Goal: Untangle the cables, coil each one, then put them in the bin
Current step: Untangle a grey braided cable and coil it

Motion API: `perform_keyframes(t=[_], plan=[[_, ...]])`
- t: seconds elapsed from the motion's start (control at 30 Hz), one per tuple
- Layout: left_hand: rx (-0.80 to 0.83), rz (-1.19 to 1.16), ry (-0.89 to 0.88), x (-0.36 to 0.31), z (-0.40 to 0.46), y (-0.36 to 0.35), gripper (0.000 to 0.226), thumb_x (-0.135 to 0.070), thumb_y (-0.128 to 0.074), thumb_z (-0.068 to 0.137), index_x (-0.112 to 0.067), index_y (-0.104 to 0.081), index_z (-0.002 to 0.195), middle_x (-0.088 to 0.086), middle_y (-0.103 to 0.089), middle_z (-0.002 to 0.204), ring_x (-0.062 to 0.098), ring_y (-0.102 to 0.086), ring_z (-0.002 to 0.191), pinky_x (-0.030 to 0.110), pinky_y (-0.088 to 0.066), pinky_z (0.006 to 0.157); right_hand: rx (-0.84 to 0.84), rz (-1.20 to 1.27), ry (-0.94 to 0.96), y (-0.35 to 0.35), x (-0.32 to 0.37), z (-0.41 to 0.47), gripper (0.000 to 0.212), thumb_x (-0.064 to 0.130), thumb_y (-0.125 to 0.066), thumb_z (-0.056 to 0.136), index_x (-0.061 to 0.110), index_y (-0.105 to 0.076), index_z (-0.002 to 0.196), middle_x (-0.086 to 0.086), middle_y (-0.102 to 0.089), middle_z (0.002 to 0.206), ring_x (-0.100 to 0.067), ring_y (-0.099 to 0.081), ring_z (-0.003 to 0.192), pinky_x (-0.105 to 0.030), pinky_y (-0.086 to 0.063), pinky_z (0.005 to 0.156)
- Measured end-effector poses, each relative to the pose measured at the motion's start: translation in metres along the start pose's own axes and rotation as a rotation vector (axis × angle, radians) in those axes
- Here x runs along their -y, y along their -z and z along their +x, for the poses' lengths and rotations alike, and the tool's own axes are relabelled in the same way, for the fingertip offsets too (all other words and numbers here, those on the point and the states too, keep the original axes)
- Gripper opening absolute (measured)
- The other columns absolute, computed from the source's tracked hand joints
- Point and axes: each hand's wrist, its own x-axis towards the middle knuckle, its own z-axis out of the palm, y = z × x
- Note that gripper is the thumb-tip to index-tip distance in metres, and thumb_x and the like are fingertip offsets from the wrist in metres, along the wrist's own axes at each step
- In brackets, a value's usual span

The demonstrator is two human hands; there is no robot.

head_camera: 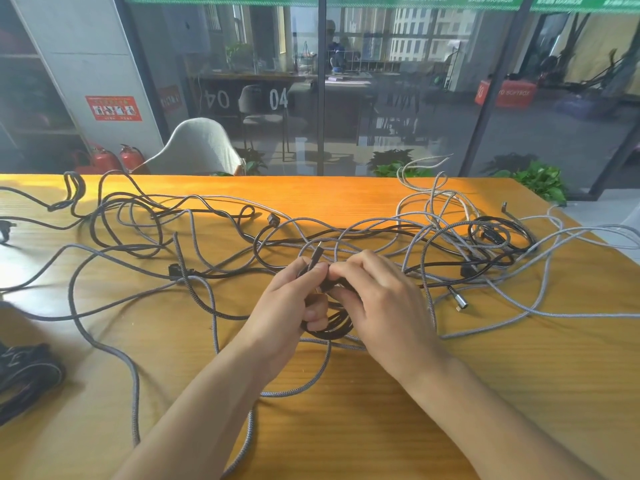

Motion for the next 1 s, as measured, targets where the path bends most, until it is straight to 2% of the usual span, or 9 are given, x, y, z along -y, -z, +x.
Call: perform_keyframes(t=[0.2, 0.3, 0.37, 0.5, 0.6, 0.67, 0.8, 0.87, 1.0], plan=[[-0.012, 0.169, -0.09, 0.0, -0.001, -0.005, 0.018, -0.023, -0.052, 0.109, -0.008, -0.056, 0.102, 0.009, -0.037, 0.083, 0.016, -0.023, 0.059, 0.027, -0.025, 0.053, -0.015, 0.347, -0.102, -0.001, -0.01, -0.004, 0.015, 0.019, -0.055, 0.107, 0.011, -0.067, 0.113, 0.008, -0.063, 0.105, -0.001, -0.059, 0.092, -0.012, -0.041, 0.078], [-0.037, 0.268, -0.128, 0.003, 0.001, -0.004, 0.025, -0.023, -0.053, 0.109, -0.001, -0.049, 0.098, 0.006, -0.03, 0.074, 0.015, -0.023, 0.056, 0.025, -0.026, 0.05, -0.032, 0.563, -0.352, -0.004, -0.003, -0.006, 0.013, 0.025, -0.053, 0.108, 0.018, -0.064, 0.111, 0.01, -0.068, 0.095, -0.009, -0.065, 0.087, -0.023, -0.05, 0.075], [-0.051, 0.251, -0.133, 0.004, 0.002, -0.003, 0.027, -0.022, -0.053, 0.109, 0.004, -0.048, 0.103, 0.004, -0.028, 0.073, 0.014, -0.022, 0.055, 0.024, -0.025, 0.048, -0.029, 0.829, -0.574, -0.006, 0.002, -0.004, 0.012, 0.023, -0.052, 0.109, 0.02, -0.063, 0.107, 0.001, -0.069, 0.095, -0.018, -0.063, 0.086, -0.034, -0.052, 0.078], [-0.062, 0.196, -0.135, 0.005, 0.004, -0.004, 0.03, -0.019, -0.051, 0.109, 0.01, -0.049, 0.112, 0.017, -0.022, 0.084, 0.02, -0.015, 0.062, 0.028, -0.018, 0.051, -0.053, 1.129, -0.841, -0.004, 0.007, 0.005, 0.014, 0.02, -0.052, 0.109, 0.017, -0.065, 0.103, -0.003, -0.072, 0.093, -0.017, -0.061, 0.085, -0.029, -0.049, 0.076], [-0.046, 0.165, -0.17, 0.003, 0.003, -0.002, 0.017, -0.016, -0.049, 0.109, -0.007, -0.062, 0.116, 0.014, -0.031, 0.083, 0.021, -0.017, 0.063, 0.035, -0.018, 0.055, -0.062, 1.144, -0.791, -0.001, 0.001, 0.006, 0.012, 0.018, -0.054, 0.108, 0.017, -0.065, 0.103, 0.001, -0.071, 0.09, -0.011, -0.061, 0.079, -0.021, -0.049, 0.069], [-0.022, 0.158, -0.2, 0.001, 0.002, -0.001, 0.026, -0.014, -0.049, 0.109, -0.025, -0.07, 0.121, 0.011, -0.03, 0.081, 0.021, -0.018, 0.063, 0.038, -0.019, 0.058, -0.041, 1.092, -0.704, 0.001, -0.005, 0.006, 0.008, 0.023, -0.059, 0.106, 0.019, -0.067, 0.104, 0.001, -0.07, 0.094, -0.011, -0.062, 0.084, -0.022, -0.049, 0.073], [0.027, 0.158, -0.215, 0.0, -0.001, -0.005, 0.023, -0.034, -0.058, 0.102, -0.021, -0.074, 0.112, 0.013, -0.022, 0.08, 0.021, -0.018, 0.061, 0.034, -0.021, 0.055, -0.006, 0.99, -0.571, 0.005, -0.009, 0.006, 0.011, 0.032, -0.066, 0.097, 0.025, -0.071, 0.104, 0.003, -0.072, 0.104, -0.015, -0.067, 0.102, -0.035, -0.053, 0.093], [0.004, 0.14, -0.2, -0.001, -0.002, -0.007, 0.023, -0.037, -0.058, 0.101, -0.02, -0.073, 0.102, 0.016, -0.021, 0.082, 0.022, -0.016, 0.062, 0.033, -0.02, 0.054, 0.017, 0.917, -0.482, 0.007, -0.009, 0.005, 0.009, 0.029, -0.07, 0.096, 0.025, -0.071, 0.103, 0.001, -0.071, 0.107, -0.018, -0.068, 0.106, -0.04, -0.055, 0.095], [0.0, 0.089, -0.141, -0.002, -0.002, -0.007, 0.028, -0.025, -0.048, 0.11, -0.022, -0.069, 0.092, 0.016, -0.021, 0.084, 0.022, -0.014, 0.062, 0.034, -0.017, 0.056, 0.057, 0.7, -0.3, 0.008, -0.007, 0.0, 0.014, 0.021, -0.071, 0.099, 0.023, -0.07, 0.113, 0.009, -0.071, 0.108, -0.017, -0.067, 0.105, -0.028, -0.054, 0.088]])
